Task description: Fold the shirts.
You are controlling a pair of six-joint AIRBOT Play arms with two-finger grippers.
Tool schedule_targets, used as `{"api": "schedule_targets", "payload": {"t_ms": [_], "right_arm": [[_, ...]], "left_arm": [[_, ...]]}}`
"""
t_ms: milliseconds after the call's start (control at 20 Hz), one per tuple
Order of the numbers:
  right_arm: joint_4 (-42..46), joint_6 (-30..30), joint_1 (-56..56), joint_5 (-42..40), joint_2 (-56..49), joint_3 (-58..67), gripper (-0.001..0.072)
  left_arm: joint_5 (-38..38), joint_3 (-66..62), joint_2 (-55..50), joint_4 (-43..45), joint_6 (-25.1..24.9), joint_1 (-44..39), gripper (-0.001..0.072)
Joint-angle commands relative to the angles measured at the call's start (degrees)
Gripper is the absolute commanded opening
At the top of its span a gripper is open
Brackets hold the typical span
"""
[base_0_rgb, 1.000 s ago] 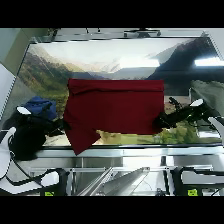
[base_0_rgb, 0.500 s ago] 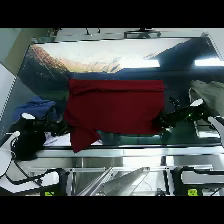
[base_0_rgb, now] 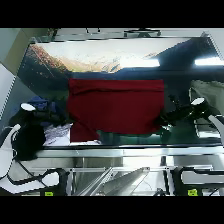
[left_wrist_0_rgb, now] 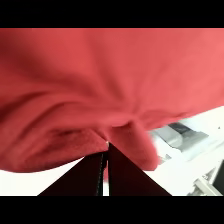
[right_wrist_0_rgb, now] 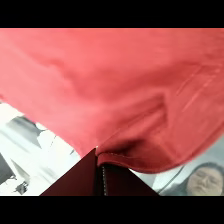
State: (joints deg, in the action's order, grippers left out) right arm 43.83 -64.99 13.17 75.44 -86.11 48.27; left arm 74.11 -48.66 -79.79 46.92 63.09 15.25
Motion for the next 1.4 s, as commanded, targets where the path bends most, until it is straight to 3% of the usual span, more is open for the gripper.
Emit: {"api": "schedule_targets", "payload": {"t_ms": [0,150,350,550,950,1150,1350], "right_arm": [[2.05,-0.39,3.39,4.55,3.21,4.0,0.002],[10.64,-4.44,9.4,4.57,7.65,5.9,0.0021],[12.26,-4.44,12.5,4.98,9.07,5.9,0.0022],[5.14,-1.6,11.08,3.89,9.05,7.23,0.0021],[3.54,-2.54,3.45,-10.19,2.91,21.94,0.0021],[9.86,-5.64,-1.16,-17.33,-6.45,30.58,0.002],[18.64,-8.15,-2.69,-21.44,-15.61,36.26,0.0021]], "left_arm": [[5.9,-8.13,1.77,3.23,5.68,-1.57,-0.0003],[8.59,-10.29,7.96,11.96,13.27,-1.77,0.0016],[10.86,-7.28,15.87,12.98,14.4,-1.84,0.0018],[10.69,-8.72,15.91,13.05,14.34,-2.93,0.0018],[8.26,-36.57,-5.95,13.6,16.61,-9.66,0.0007],[4.76,-48.39,-18.8,14.29,18.08,-12.98,0.0007],[5.38,-57.27,-29.86,26.62,22.53,-14.58,0.0006]]}}
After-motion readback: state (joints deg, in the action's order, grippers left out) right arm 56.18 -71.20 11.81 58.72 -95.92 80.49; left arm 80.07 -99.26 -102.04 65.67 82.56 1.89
